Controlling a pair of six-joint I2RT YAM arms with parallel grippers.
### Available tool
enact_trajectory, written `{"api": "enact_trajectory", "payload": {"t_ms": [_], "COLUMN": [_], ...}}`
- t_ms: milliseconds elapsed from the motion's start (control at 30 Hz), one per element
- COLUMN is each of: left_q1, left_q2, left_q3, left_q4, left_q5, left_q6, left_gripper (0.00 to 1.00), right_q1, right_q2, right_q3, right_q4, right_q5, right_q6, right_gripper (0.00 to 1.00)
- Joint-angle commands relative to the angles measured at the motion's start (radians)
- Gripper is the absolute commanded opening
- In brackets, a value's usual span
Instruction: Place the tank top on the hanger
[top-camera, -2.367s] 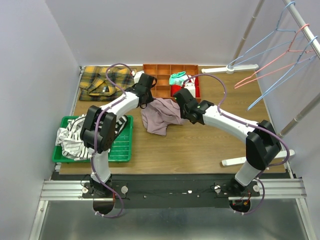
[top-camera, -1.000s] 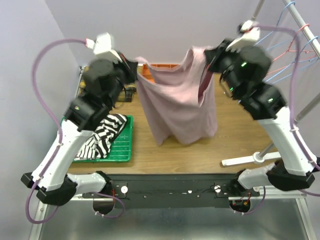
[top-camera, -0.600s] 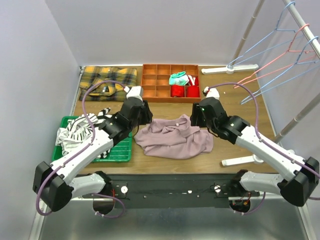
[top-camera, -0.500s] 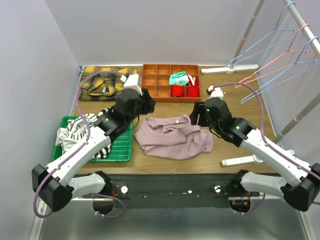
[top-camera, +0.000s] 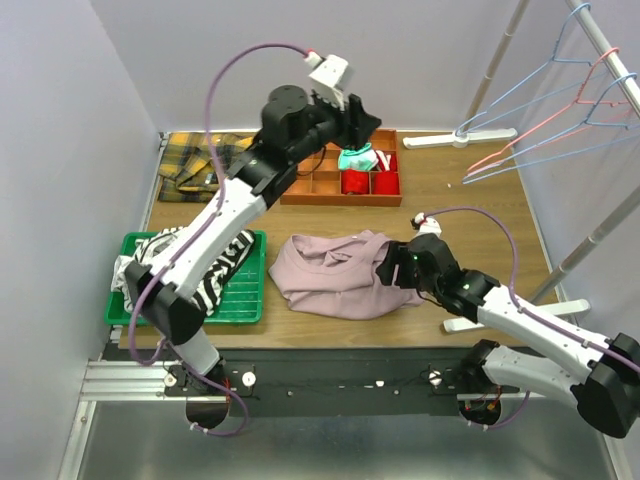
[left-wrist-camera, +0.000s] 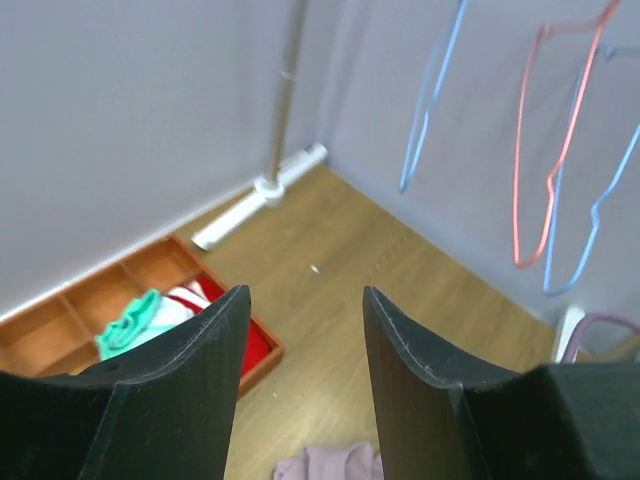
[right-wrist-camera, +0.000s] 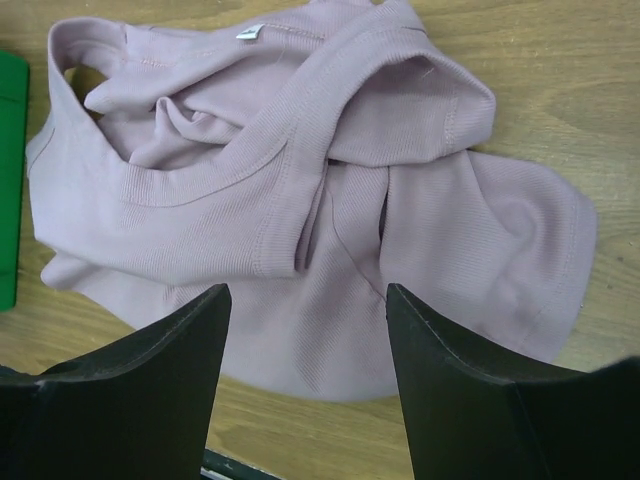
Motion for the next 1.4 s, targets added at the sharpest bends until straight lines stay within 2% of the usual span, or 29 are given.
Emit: {"api": "enact_trajectory", "payload": {"t_ms": [0, 233, 433, 600, 800, 1167, 1367], "left_q1": [-0.061, -0.219, -0.298, -0.37, -0.39, -0.402, -0.402], "left_q2": [0.093, 0.138, 0.198, 0.309, 0.452, 0.537, 0.574], "left_q3": [0.065, 0.143, 0.206, 0.349, 0.527, 0.576, 0.601], "left_q4": [0.006, -0.018, -0.041, -0.109, -0.157, -0.118, -0.112], "left_q5": [0.196, 0.194, 0.191, 0.163, 0.144, 0.14, 0.128], "left_q6": [0.06, 0.14, 0.165, 0.204, 0.212, 0.211, 0.211], "left_gripper": [0.56, 0.55, 0.5, 0.48, 0.45, 0.44, 0.35], "right_q1": [0.007, 0.007, 0.007, 0.007, 0.007, 0.007, 0.007], "right_q2": [-0.012, 0.063, 0.105, 0.143, 0.157, 0.117, 0.119], "right_q3": [-0.073, -0.176, -0.199, -0.182, -0.18, -0.2, -0.199], "right_q4": [0.081, 0.186, 0.212, 0.218, 0.218, 0.213, 0.209], "right_q5": [0.0, -0.008, 0.011, -0.011, -0.02, -0.015, -0.019], "right_q6": [0.03, 0.057, 0.064, 0.068, 0.079, 0.087, 0.084], "right_gripper": [0.72, 0.72, 0.72, 0.72, 0.71, 0.71, 0.71]}}
